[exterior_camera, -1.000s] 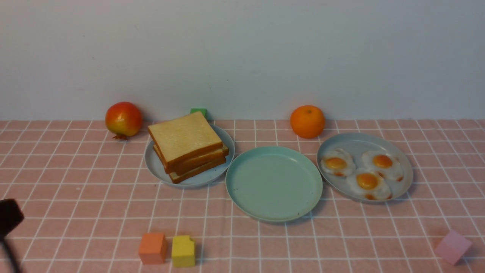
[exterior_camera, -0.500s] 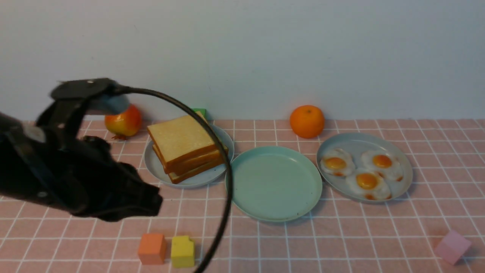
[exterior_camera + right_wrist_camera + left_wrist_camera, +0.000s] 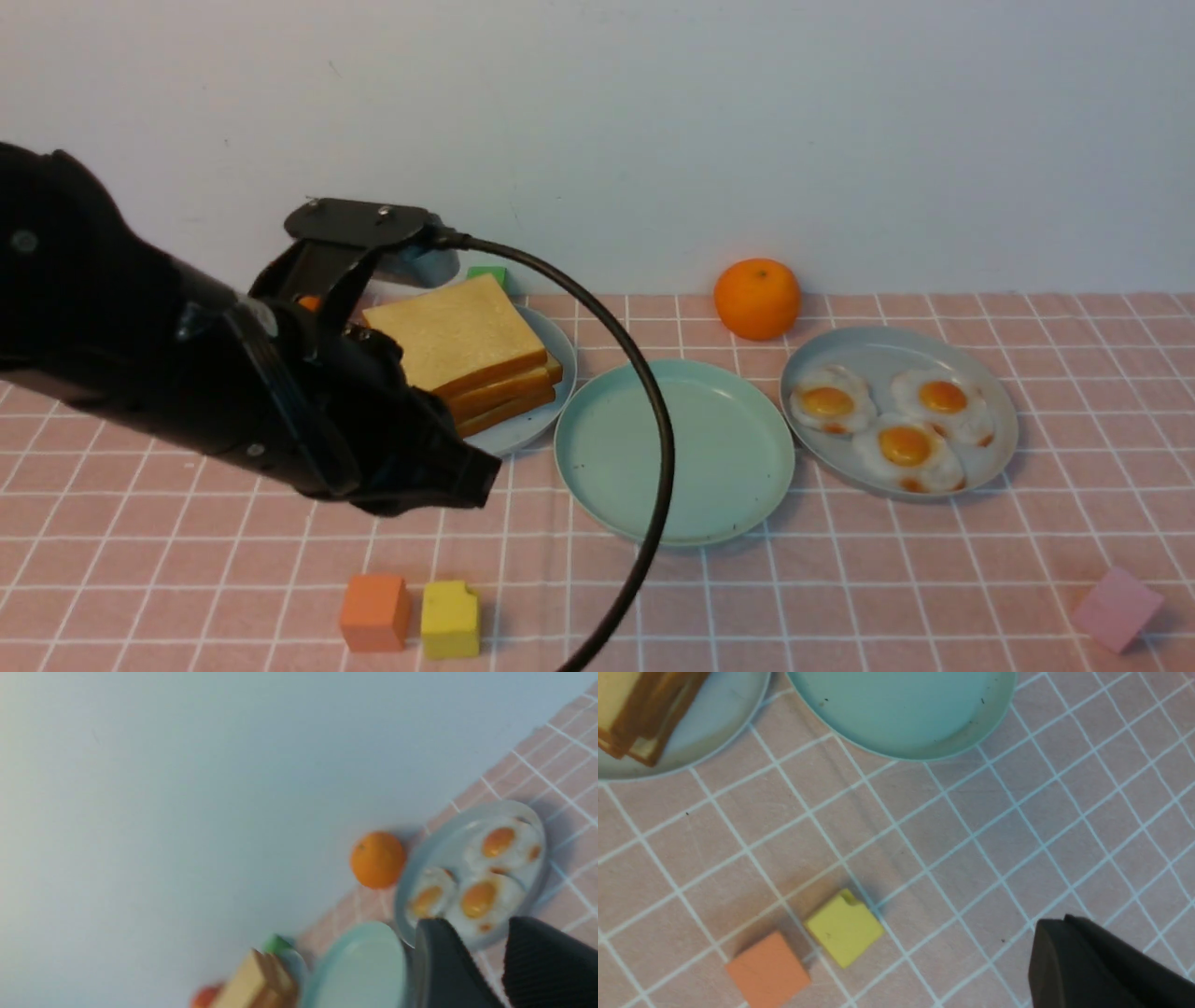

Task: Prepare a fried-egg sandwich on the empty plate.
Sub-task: Use the left arm to grab a slice of bread

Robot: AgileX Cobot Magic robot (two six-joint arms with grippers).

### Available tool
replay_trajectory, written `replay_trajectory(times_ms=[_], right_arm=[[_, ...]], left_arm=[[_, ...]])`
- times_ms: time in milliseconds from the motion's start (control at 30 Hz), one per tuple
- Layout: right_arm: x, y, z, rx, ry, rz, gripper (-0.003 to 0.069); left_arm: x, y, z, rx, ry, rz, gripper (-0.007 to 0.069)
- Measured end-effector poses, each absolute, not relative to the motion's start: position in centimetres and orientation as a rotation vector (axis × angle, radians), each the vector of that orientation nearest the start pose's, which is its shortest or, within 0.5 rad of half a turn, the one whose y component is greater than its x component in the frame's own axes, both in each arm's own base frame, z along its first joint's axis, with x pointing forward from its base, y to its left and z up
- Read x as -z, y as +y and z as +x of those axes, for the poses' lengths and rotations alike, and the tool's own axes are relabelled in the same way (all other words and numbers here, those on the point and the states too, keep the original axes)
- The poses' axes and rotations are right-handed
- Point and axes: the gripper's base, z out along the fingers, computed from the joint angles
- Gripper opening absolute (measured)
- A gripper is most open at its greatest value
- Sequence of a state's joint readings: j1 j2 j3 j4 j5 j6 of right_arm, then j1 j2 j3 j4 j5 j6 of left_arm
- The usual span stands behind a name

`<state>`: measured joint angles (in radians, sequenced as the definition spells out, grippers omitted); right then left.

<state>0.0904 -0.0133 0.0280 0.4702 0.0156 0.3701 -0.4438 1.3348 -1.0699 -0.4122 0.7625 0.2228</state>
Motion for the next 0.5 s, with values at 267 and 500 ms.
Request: replay_trajectory(times_ms=[267, 500], right_arm=[[-31.3, 2.3, 2.8, -0.649, 1.714, 0.081, 0.0161], [-39.5, 2.2, 2.9, -0.317, 2.085, -0.435, 0.0027]], left_arm=[[-32.2, -14.0, 29.5, 0.369, 2.513, 0.604, 0.0013], [-29.4, -16.0, 35.6, 0.273, 2.579, 0.657, 0.0013]])
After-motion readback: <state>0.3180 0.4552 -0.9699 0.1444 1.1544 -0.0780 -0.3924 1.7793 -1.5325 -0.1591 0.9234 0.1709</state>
